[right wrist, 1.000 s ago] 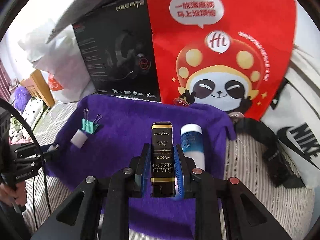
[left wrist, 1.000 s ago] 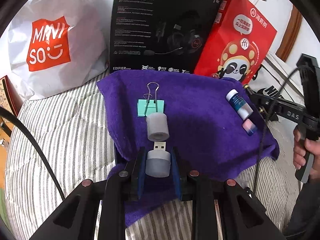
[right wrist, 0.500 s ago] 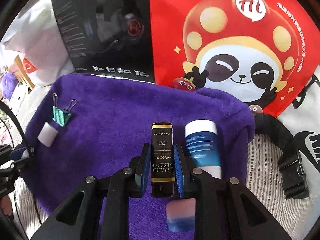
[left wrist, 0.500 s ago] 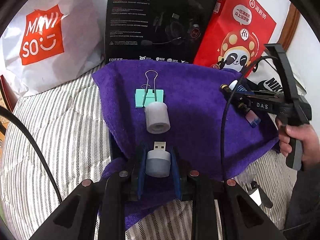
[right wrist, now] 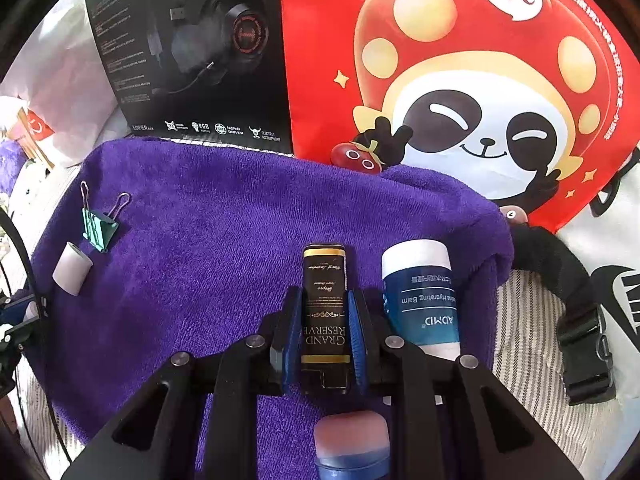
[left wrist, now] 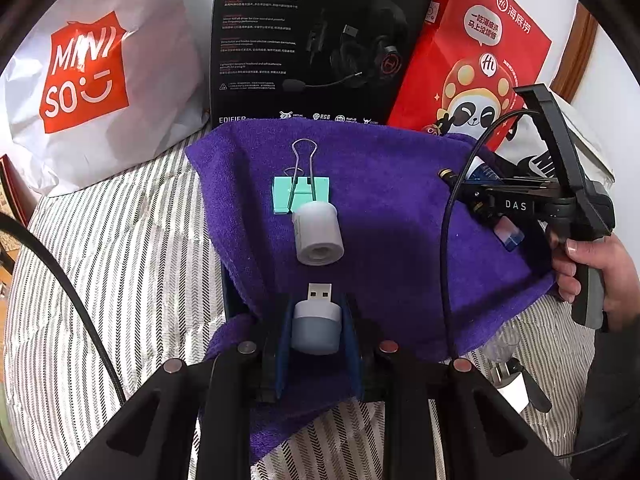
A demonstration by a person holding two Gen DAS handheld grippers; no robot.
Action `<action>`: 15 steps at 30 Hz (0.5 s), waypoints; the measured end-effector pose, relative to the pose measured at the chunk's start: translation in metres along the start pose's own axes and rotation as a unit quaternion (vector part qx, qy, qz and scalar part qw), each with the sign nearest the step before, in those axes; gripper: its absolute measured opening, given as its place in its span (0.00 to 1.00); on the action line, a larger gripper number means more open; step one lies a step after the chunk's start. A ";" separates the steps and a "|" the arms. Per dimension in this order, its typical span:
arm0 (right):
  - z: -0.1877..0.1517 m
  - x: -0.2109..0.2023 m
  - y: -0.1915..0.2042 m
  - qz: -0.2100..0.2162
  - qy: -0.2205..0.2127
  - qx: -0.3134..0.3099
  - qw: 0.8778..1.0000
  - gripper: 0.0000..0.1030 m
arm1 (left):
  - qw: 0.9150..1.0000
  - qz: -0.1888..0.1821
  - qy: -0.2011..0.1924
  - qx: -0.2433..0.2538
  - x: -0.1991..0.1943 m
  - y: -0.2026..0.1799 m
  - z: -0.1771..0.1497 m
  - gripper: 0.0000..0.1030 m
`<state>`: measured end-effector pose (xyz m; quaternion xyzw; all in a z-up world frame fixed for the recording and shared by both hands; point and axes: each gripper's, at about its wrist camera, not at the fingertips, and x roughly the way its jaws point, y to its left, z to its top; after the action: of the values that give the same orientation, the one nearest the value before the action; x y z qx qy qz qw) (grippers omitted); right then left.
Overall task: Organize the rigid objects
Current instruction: 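Carry the tube beside the Vaseline jar while the left tool carries the USB lamp onto the towel, then open the right tool to release the tube while the left tool sets down the USB lamp and opens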
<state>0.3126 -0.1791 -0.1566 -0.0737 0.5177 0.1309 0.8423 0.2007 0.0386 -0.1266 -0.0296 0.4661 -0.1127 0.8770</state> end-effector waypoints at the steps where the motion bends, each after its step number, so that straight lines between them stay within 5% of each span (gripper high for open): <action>1: 0.000 -0.001 -0.003 0.005 0.001 0.003 1.000 0.23 | 1.000 0.000 0.000 0.000 0.000 0.000 0.000 0.22; 9: 0.000 -0.015 -0.016 0.045 0.006 0.012 0.999 0.38 | 1.000 0.007 0.003 -0.007 0.006 0.000 0.003 0.22; 15: 0.001 -0.058 -0.022 0.050 -0.031 -0.007 0.998 0.41 | 1.000 0.024 0.013 -0.005 0.013 -0.001 0.008 0.22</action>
<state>0.2953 -0.2081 -0.1050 -0.0495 0.4934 0.1788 0.8498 0.2138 0.0343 -0.1326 -0.0218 0.4784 -0.0897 0.8733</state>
